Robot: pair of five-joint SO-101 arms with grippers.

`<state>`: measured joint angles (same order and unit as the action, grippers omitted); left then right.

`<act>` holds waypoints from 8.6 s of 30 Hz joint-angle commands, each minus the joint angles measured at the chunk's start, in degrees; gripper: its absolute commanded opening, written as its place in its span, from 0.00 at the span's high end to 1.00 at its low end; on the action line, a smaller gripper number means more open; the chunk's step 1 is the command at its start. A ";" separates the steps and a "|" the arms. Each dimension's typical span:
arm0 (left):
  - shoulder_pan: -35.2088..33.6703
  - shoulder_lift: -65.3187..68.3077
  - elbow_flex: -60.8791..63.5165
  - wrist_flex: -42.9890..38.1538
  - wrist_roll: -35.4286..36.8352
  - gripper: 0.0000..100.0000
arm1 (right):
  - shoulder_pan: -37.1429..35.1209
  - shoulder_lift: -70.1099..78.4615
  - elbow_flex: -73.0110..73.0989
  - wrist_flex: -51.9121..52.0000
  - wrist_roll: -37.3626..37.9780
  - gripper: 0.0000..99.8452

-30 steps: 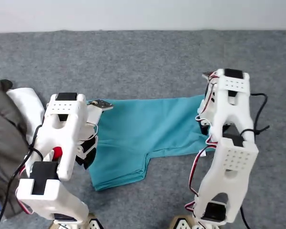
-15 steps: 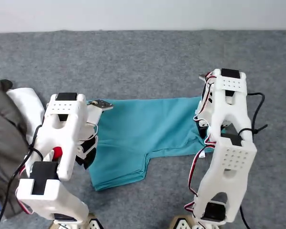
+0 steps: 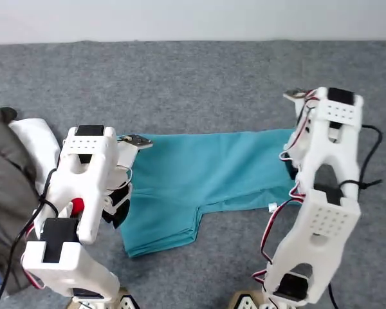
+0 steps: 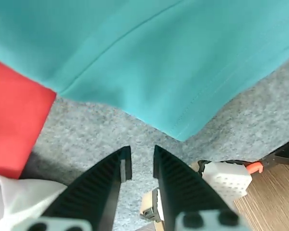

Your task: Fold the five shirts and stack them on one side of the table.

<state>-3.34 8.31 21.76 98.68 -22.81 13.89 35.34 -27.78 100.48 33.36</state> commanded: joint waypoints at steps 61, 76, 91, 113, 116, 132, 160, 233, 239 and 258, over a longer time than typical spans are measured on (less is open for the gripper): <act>-50.90 -24.79 -1.98 -2.81 -4.31 0.98 | -72.75 -27.12 41.32 -18.15 2.90 0.76; -50.90 -25.05 -1.98 -2.81 -4.31 0.98 | -73.89 -9.54 29.19 -18.51 3.34 0.76; -50.90 -25.14 -1.98 -2.81 -4.31 0.98 | -72.84 -2.42 15.56 -12.88 5.63 0.98; -50.73 -24.70 -6.11 -2.37 -4.31 0.98 | -58.68 -1.80 -5.71 -4.18 7.74 0.99; -50.73 -24.70 -6.11 -2.46 -4.31 0.98 | -56.92 -1.54 -5.80 -7.34 7.38 0.99; -50.73 -24.62 -6.02 -2.37 -4.31 0.98 | -46.11 14.64 -29.80 -3.47 -4.40 0.75; -50.73 -24.53 -5.93 -2.73 -6.33 0.98 | -69.67 1.19 -2.90 -0.22 -4.66 0.99; -50.73 -24.53 -5.85 -2.46 -6.33 0.98 | -62.73 12.79 -2.99 -8.84 -1.93 0.99; -50.46 -24.53 -5.85 -2.64 -6.33 0.98 | -59.82 11.47 -6.95 -5.58 -1.67 0.99; -45.80 -24.53 -5.85 -2.46 -6.07 0.98 | -49.71 5.76 -21.54 -1.19 -0.09 0.97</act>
<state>-49.41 -16.13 17.89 96.75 -28.79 -38.42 45.36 -46.77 100.13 32.84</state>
